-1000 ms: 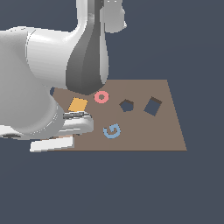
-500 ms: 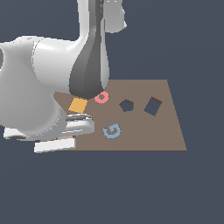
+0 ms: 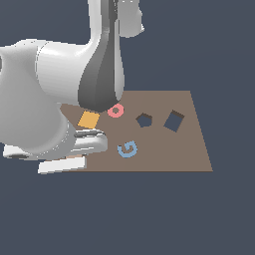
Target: Insert a designated object into the corresponding slot on a board.
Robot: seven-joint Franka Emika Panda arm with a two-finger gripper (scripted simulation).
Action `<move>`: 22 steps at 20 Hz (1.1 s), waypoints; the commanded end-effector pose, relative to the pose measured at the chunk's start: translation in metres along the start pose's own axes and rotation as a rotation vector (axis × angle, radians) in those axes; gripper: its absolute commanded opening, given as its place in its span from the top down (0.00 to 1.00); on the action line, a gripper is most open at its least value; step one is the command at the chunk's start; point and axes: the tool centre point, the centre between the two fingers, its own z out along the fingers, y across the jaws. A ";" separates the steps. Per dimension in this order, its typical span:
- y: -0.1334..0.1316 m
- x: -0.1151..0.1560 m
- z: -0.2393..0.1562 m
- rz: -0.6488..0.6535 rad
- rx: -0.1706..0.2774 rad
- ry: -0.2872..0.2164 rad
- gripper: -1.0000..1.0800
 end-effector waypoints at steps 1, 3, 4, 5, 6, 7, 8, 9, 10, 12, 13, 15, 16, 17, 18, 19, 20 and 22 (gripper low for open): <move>0.000 0.000 0.000 0.000 0.000 0.000 1.00; 0.000 0.000 0.000 0.001 0.000 0.000 1.00; -0.001 -0.001 0.000 0.002 0.000 0.000 1.00; -0.002 -0.001 0.000 0.004 0.000 0.000 1.00; -0.003 -0.002 0.000 0.006 0.000 0.000 1.00; -0.004 -0.003 0.000 0.009 0.000 0.000 1.00; -0.005 -0.003 0.000 0.012 0.000 0.000 1.00; -0.007 -0.005 0.000 0.016 0.000 0.000 1.00; -0.008 -0.006 0.000 0.020 0.000 0.000 1.00; -0.013 -0.009 -0.001 0.031 0.000 0.000 1.00; -0.015 -0.011 -0.001 0.037 0.000 0.000 1.00; -0.021 -0.015 -0.001 0.052 0.000 0.000 1.00; -0.025 -0.017 -0.001 0.061 0.000 0.000 1.00; -0.029 -0.019 -0.001 0.070 0.000 0.000 1.00; -0.033 -0.022 -0.001 0.080 0.000 0.000 1.00; -0.038 -0.025 -0.001 0.091 0.000 0.000 1.00; -0.043 -0.028 -0.001 0.104 0.000 0.000 1.00; -0.055 -0.034 -0.002 0.130 0.000 0.000 1.00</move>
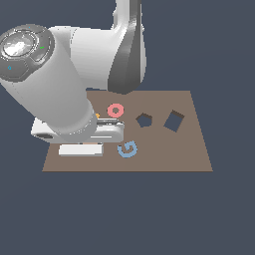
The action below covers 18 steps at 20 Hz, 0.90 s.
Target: Insert a designated object into the corresponding slot on a board.
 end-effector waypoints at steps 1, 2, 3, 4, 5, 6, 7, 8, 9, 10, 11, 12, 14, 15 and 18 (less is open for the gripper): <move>-0.014 -0.009 -0.001 0.033 0.000 0.001 1.00; -0.021 -0.013 -0.001 0.048 0.000 0.001 1.00; -0.027 -0.018 -0.001 0.064 0.000 0.001 1.00; -0.034 -0.022 -0.001 0.081 0.000 0.001 1.00; -0.042 -0.026 -0.002 0.098 0.000 0.001 1.00; -0.049 -0.030 -0.002 0.116 0.000 0.001 1.00; -0.057 -0.034 -0.002 0.134 0.000 0.001 1.00; -0.065 -0.038 -0.002 0.152 0.000 0.001 1.00; -0.073 -0.042 -0.002 0.170 0.000 0.001 1.00; -0.081 -0.046 -0.002 0.188 0.000 0.001 1.00; -0.089 -0.049 -0.003 0.206 0.000 0.001 1.00; -0.098 -0.053 -0.003 0.224 0.000 0.001 1.00; -0.114 -0.059 -0.003 0.260 0.000 0.001 1.00; -0.123 -0.062 -0.003 0.277 0.000 0.001 1.00; -0.148 -0.069 -0.004 0.331 0.001 0.001 1.00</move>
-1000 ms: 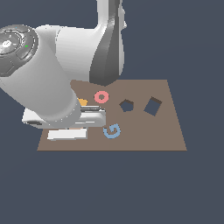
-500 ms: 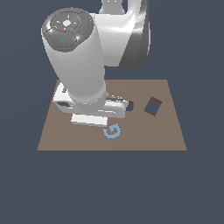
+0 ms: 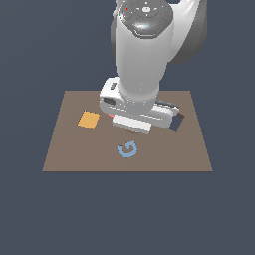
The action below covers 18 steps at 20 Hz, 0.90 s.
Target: Insert a designated object into the corresponding slot on a board.
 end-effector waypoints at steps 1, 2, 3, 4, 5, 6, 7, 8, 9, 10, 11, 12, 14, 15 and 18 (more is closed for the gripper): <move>-0.019 -0.012 -0.001 0.045 0.000 0.001 1.00; -0.026 -0.016 -0.001 0.063 0.000 0.001 1.00; -0.034 -0.021 -0.001 0.080 0.000 0.001 1.00; -0.042 -0.024 -0.001 0.097 0.001 0.001 1.00; -0.049 -0.028 -0.002 0.113 0.001 0.001 1.00; -0.056 -0.031 -0.002 0.128 0.001 0.001 1.00; -0.063 -0.034 -0.002 0.142 0.001 0.001 1.00; -0.069 -0.037 -0.002 0.156 0.001 0.001 1.00; -0.075 -0.039 -0.002 0.169 0.001 0.001 1.00; -0.081 -0.042 -0.002 0.181 0.001 0.001 1.00; -0.086 -0.044 -0.002 0.193 0.001 0.001 1.00; -0.092 -0.045 -0.002 0.203 0.001 0.001 1.00; -0.101 -0.048 -0.003 0.223 0.001 0.001 1.00; -0.105 -0.049 -0.003 0.231 0.001 0.001 1.00; -0.116 -0.052 -0.003 0.252 0.001 0.001 1.00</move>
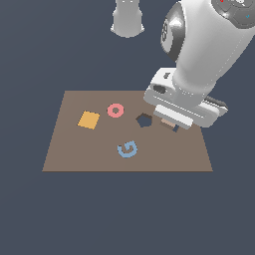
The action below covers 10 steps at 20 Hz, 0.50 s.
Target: Insert a designated object into the corresponding slot on a board.
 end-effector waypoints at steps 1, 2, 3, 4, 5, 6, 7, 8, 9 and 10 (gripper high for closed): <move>-0.007 -0.003 -0.001 0.019 0.000 0.001 1.00; -0.010 -0.004 -0.001 0.023 0.000 0.001 1.00; -0.011 -0.005 -0.001 0.028 0.000 0.001 1.00; -0.013 -0.006 -0.001 0.031 0.000 0.001 1.00; -0.014 -0.007 -0.001 0.034 0.000 0.001 1.00; -0.015 -0.007 -0.001 0.035 0.000 0.001 1.00; -0.016 -0.007 -0.001 0.036 0.000 0.001 1.00; -0.016 -0.007 -0.001 0.036 0.000 0.001 1.00; -0.015 -0.007 0.000 0.033 0.000 0.000 1.00; -0.015 -0.007 0.000 0.033 0.000 0.000 1.00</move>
